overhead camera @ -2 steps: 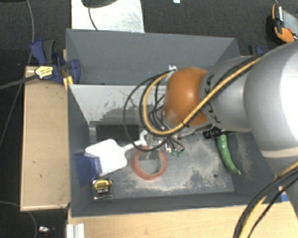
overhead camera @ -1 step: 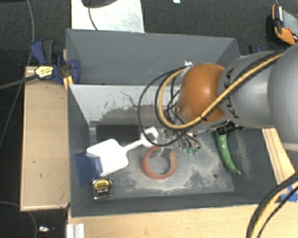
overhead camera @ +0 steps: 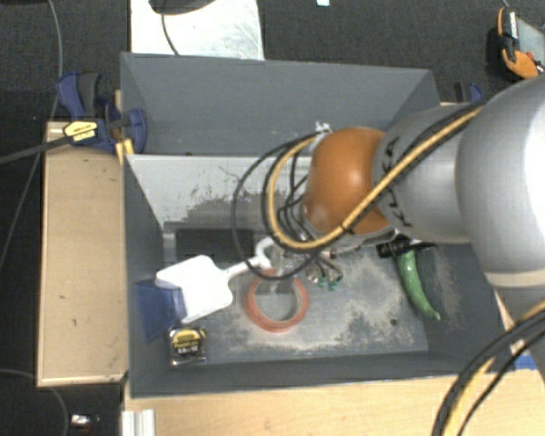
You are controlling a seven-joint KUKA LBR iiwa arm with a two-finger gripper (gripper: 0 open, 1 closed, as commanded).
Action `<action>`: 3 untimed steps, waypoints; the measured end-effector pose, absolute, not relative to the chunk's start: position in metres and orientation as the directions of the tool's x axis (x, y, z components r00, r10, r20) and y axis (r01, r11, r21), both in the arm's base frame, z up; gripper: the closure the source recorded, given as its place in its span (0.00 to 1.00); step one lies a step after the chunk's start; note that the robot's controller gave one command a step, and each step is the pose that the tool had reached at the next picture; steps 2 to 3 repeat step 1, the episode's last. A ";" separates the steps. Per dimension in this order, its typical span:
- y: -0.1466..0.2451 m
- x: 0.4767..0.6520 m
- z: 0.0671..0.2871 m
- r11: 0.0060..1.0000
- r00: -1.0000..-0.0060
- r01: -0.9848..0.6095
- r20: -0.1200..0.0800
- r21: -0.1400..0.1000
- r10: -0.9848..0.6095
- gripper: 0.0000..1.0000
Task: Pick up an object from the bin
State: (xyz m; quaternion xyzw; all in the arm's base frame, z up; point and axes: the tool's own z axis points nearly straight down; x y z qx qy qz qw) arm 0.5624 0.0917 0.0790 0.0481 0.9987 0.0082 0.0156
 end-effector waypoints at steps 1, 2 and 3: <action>0.086 0.561 0.084 0.997 -0.997 0.073 -0.029 0.018 0.074 1.00; 0.086 0.561 0.084 0.997 -0.997 0.073 -0.029 0.018 0.074 1.00; 0.086 0.561 0.084 0.997 -0.997 0.073 -0.029 0.018 0.074 1.00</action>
Offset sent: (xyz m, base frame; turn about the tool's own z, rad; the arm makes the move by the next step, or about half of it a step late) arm -0.0198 -0.0182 -0.0090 -0.2234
